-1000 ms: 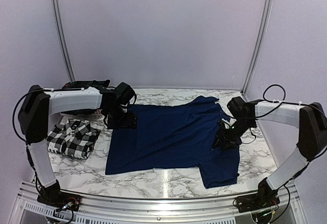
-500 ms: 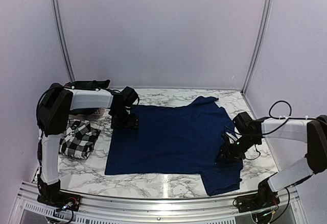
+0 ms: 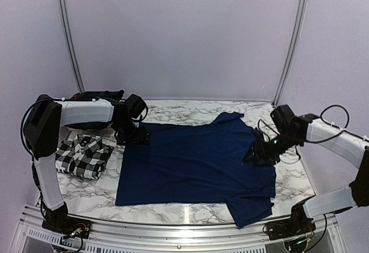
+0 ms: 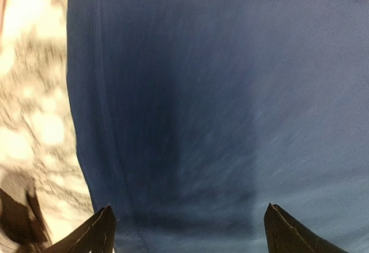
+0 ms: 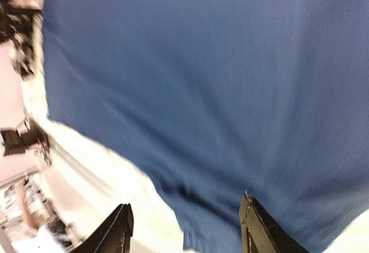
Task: Fold and stack the mixed laundry pile
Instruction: Move the flattened T-shirt to the center of the board, then pick up the flattened T-shirt from the center of the board.
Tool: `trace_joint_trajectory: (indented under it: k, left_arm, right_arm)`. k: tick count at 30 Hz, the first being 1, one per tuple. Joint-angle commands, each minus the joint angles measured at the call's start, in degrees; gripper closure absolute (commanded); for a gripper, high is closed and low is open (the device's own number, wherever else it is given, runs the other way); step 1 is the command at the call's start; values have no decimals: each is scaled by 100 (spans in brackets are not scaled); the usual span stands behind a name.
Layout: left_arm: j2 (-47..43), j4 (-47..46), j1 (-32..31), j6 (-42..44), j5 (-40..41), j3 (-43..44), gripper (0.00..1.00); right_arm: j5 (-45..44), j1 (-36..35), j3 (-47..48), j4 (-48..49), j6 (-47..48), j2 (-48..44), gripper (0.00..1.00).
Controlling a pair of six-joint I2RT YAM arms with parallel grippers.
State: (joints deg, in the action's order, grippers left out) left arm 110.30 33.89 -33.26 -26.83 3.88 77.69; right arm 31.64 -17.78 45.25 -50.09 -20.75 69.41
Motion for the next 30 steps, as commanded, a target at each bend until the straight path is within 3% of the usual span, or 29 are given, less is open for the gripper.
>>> trace_joint_trajectory:
  k: [1,7,14,19,24,30]
  left_arm:
    - [129,9,195,202,-217,819,7]
    - [746,15,542,240,-362,1972,6]
    - [1502,6,1024,310,-616,2994,7]
    - [1862,12,1114,496,-604,3385,7]
    - [2113,17,1154,562,-677,3603,7]
    - [2238,23,1176,627,-688,3729,6]
  right_arm:
    - [-610,409,1499,381,672,991,41]
    - [-1036,1156,3365,1135,639,2805,45]
    - [-1385,1648,5810,776,1091,5022,56]
    - [-1294,1615,6458,1132,1198,5835,61]
    - [-1491,1460,7200,830,1539,6550,61]
    - [-2158,1189,7552,600,1751,7067,61]
